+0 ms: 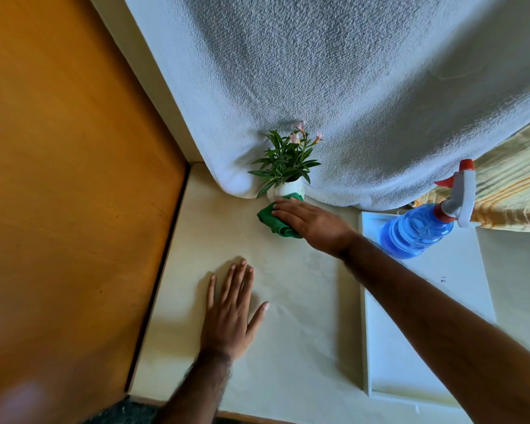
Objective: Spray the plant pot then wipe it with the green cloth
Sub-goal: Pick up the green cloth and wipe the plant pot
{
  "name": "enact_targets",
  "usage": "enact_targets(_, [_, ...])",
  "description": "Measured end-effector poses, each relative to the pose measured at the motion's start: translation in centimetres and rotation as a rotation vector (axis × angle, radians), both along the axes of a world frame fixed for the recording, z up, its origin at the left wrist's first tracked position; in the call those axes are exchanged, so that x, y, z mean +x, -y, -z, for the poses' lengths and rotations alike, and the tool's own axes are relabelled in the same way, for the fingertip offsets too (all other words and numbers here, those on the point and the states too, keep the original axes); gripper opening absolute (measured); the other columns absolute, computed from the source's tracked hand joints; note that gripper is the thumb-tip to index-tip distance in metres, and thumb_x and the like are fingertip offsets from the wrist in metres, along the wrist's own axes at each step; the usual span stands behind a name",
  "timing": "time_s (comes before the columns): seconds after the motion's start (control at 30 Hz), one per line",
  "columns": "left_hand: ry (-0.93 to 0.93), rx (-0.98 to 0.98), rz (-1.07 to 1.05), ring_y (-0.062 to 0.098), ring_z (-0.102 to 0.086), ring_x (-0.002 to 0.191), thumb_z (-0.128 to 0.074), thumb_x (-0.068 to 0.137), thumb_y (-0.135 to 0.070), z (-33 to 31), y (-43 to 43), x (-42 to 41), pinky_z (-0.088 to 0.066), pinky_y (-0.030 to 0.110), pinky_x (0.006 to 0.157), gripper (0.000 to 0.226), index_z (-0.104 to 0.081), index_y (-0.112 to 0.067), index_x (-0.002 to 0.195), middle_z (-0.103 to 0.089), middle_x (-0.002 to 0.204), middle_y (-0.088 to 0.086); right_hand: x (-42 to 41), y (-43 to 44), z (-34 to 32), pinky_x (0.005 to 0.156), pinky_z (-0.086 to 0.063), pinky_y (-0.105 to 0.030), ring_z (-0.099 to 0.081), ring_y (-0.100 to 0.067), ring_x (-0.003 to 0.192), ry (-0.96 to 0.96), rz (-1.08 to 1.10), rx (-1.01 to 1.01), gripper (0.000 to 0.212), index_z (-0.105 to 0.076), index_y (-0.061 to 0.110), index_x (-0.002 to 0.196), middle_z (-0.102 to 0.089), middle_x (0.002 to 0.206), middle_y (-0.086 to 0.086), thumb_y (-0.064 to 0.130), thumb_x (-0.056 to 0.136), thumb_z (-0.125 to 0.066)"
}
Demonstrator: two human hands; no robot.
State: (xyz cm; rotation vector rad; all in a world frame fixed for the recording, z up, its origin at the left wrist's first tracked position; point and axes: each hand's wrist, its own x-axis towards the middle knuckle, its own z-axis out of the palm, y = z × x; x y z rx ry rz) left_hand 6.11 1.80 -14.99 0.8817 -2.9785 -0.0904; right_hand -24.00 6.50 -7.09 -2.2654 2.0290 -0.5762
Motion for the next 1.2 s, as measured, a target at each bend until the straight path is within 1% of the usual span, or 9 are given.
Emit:
enact_targets(0.1, [-0.006, 0.0, 0.002, 0.023, -0.022, 0.163, -0.029, 0.105, -0.067, 0.0, -0.1, 0.1, -0.03, 0.062, 0.127, 0.08, -0.022, -0.017, 0.167, -0.023, 0.177, 0.005, 0.3, -0.6, 1.0, 0.113, -0.034, -0.04, -0.054, -0.039, 0.133, 0.044, 0.038, 0.071, 0.043, -0.058, -0.004, 0.137, -0.058, 0.142, -0.023, -0.009, 0.094, -0.055])
enact_targets(0.2, [-0.002, 0.002, 0.002, 0.023, -0.022, 0.163, -0.028, 0.105, -0.067, 0.1, -0.1, 0.2, -0.031, 0.062, 0.126, 0.08, -0.022, -0.016, 0.167, -0.023, 0.177, 0.005, 1.0, -1.3, 1.4, 0.112, -0.039, -0.045, -0.053, -0.041, 0.133, 0.082, 0.059, 0.108, 0.047, -0.057, -0.006, 0.137, -0.057, 0.142, -0.025, -0.015, 0.091, -0.057])
enact_targets(0.3, [-0.013, -0.002, 0.006, 0.023, -0.021, 0.163, -0.028, 0.105, -0.067, 0.1, 0.0, 0.2, -0.029, 0.062, 0.127, 0.08, -0.022, -0.017, 0.167, -0.022, 0.177, 0.005, 2.2, -1.1, 0.8, 0.111, -0.044, -0.047, -0.052, -0.039, 0.134, 0.04, 0.027, 0.034, 0.039, -0.058, -0.006, 0.136, -0.059, 0.141, -0.023, -0.007, 0.097, -0.052])
enact_targets(0.4, [-0.014, -0.01, 0.004, 0.024, -0.021, 0.163, -0.031, 0.104, -0.067, 0.1, 0.0, 0.1, -0.029, 0.061, 0.127, 0.081, -0.023, -0.016, 0.167, -0.023, 0.177, 0.007, 2.5, 0.6, -0.6, 0.118, -0.035, -0.043, -0.05, -0.036, 0.136, -0.067, -0.056, -0.087, 0.039, -0.057, -0.005, 0.138, -0.058, 0.143, -0.021, 0.002, 0.103, -0.041])
enact_targets(0.57, [-0.009, -0.005, 0.005, 0.024, -0.022, 0.163, -0.027, 0.105, -0.067, 0.0, -0.2, 0.2, -0.028, 0.061, 0.128, 0.08, -0.024, -0.016, 0.167, -0.024, 0.176, 0.007, 1.5, 2.2, -1.5, 0.107, -0.047, -0.054, -0.059, -0.044, 0.125, -0.101, -0.061, -0.082, 0.039, -0.062, -0.009, 0.13, -0.062, 0.135, -0.027, -0.01, 0.091, -0.065])
enact_targets(0.63, [-0.003, -0.003, 0.002, 0.024, -0.022, 0.163, -0.024, 0.106, -0.067, 0.0, -0.1, 0.1, -0.026, 0.06, 0.128, 0.079, -0.024, -0.016, 0.167, -0.023, 0.177, 0.006, 1.5, 2.0, -0.9, 0.106, -0.047, -0.056, -0.059, -0.047, 0.124, -0.083, -0.08, -0.022, 0.039, -0.063, -0.011, 0.128, -0.062, 0.133, -0.03, -0.013, 0.09, -0.064])
enact_targets(0.77, [-0.004, 0.008, 0.006, 0.025, -0.023, 0.163, -0.025, 0.105, -0.067, 0.1, -0.1, 0.0, -0.024, 0.06, 0.129, 0.08, -0.024, -0.016, 0.167, -0.024, 0.176, 0.006, 2.1, 1.3, 0.6, 0.115, -0.036, -0.047, -0.051, -0.041, 0.134, 0.045, -0.038, 0.163, 0.047, -0.056, -0.007, 0.137, -0.055, 0.144, -0.026, -0.007, 0.093, -0.039])
enact_targets(0.93, [-0.037, 0.02, 0.002, 0.023, -0.022, 0.163, -0.027, 0.105, -0.067, 0.3, 0.2, 0.0, -0.027, 0.061, 0.128, 0.079, -0.022, -0.018, 0.167, -0.024, 0.176, 0.005, 2.9, 1.3, 0.8, 0.114, -0.034, -0.034, -0.041, -0.028, 0.144, 0.133, 0.084, 0.303, 0.068, -0.044, 0.006, 0.15, -0.041, 0.158, -0.013, -0.017, 0.087, -0.049])
enact_targets(1.2, [0.004, 0.072, -0.011, 0.023, -0.02, 0.163, -0.018, 0.105, -0.069, -0.3, 0.1, 0.0, -0.026, 0.061, 0.129, 0.08, -0.018, -0.019, 0.168, -0.022, 0.177, 0.004, 3.1, -1.6, -3.3, 0.108, -0.04, -0.036, -0.054, -0.034, 0.134, 0.011, 0.143, 0.127, 0.058, -0.054, 0.002, 0.143, -0.055, 0.146, -0.018, -0.012, 0.087, -0.06])
